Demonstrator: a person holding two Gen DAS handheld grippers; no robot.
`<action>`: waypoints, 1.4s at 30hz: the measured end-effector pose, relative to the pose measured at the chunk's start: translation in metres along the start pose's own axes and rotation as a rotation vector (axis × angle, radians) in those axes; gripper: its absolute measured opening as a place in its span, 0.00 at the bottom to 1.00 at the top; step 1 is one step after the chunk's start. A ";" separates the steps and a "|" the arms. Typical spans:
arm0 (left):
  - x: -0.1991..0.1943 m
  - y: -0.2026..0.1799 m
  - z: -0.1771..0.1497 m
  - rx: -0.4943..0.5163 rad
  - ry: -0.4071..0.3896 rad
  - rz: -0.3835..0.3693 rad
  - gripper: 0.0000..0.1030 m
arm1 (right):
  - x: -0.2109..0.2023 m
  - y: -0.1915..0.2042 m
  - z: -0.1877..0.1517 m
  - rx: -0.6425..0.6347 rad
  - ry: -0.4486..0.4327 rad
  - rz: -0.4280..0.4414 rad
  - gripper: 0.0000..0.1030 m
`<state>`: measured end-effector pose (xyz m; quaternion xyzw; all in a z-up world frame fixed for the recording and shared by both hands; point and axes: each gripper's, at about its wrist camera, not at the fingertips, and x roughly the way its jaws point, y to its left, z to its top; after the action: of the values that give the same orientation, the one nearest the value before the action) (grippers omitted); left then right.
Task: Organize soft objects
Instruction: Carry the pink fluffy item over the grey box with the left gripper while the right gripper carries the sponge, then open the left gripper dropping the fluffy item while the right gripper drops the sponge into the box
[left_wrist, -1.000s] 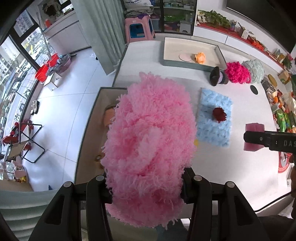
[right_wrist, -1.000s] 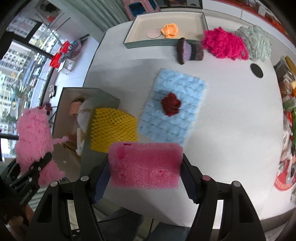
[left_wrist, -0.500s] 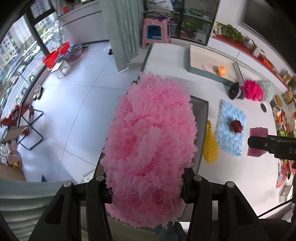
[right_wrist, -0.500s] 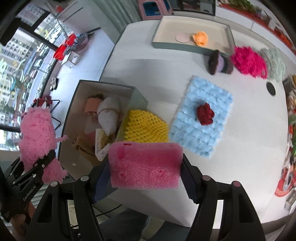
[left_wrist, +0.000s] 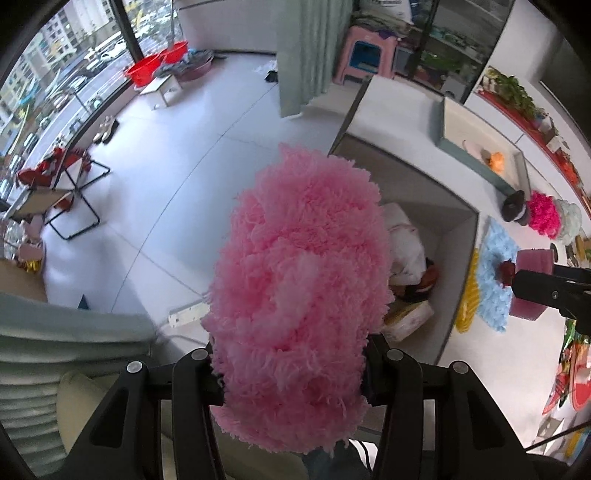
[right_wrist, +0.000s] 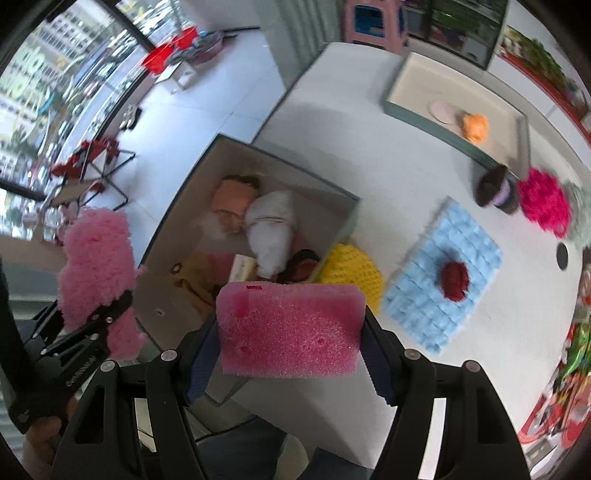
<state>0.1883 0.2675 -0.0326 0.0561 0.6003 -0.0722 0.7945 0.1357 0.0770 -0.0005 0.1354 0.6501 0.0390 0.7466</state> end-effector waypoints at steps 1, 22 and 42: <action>0.002 0.000 -0.001 -0.003 0.005 0.001 0.50 | 0.003 0.005 0.001 -0.011 0.005 0.001 0.71; 0.027 0.003 -0.006 -0.016 0.063 -0.027 0.50 | 0.037 0.036 0.007 -0.079 0.094 -0.025 0.71; 0.037 0.003 -0.003 -0.017 0.080 -0.054 0.90 | 0.051 0.045 0.025 -0.107 0.113 -0.039 0.78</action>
<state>0.1954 0.2690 -0.0686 0.0359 0.6336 -0.0860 0.7680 0.1730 0.1290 -0.0352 0.0803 0.6908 0.0668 0.7154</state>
